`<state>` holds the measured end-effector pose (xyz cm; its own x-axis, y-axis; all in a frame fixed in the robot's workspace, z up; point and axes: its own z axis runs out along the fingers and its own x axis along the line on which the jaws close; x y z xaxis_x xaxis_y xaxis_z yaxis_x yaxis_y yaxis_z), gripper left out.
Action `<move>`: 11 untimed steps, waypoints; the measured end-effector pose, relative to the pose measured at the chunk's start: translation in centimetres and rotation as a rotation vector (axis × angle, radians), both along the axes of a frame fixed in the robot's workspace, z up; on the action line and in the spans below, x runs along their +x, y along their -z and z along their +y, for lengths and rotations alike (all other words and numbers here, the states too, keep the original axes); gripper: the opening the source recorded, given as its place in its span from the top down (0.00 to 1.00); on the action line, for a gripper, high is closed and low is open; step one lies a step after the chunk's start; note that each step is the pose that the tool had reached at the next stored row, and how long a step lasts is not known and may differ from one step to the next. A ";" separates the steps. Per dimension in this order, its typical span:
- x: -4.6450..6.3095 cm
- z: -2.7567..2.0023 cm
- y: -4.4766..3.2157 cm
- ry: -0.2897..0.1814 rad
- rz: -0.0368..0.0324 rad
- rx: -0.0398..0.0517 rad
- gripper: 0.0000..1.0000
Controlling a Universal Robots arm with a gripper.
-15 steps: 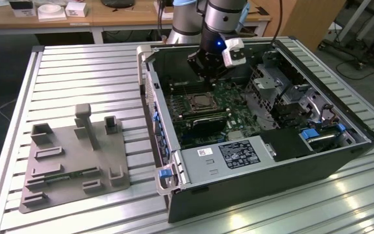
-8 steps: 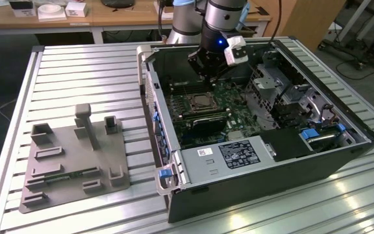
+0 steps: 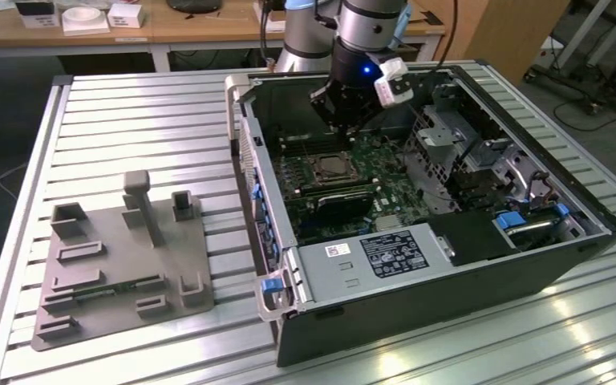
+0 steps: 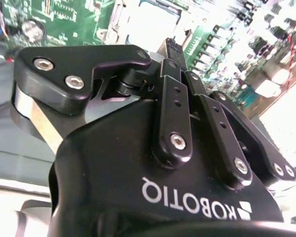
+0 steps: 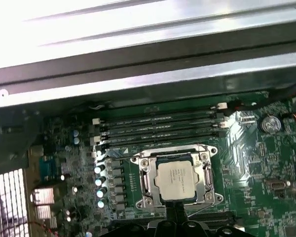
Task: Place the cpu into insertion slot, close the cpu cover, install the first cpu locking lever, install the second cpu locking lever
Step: 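Install the first cpu locking lever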
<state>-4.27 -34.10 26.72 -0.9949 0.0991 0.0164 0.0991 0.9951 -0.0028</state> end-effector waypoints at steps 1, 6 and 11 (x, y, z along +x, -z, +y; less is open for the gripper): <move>0.0 0.00 0.02 -0.018 0.0000 0.0000 0.90; 0.0 0.00 0.05 -0.068 -0.0170 -0.0005 0.90; -0.1 0.00 0.06 -0.082 -0.0513 -0.0010 0.90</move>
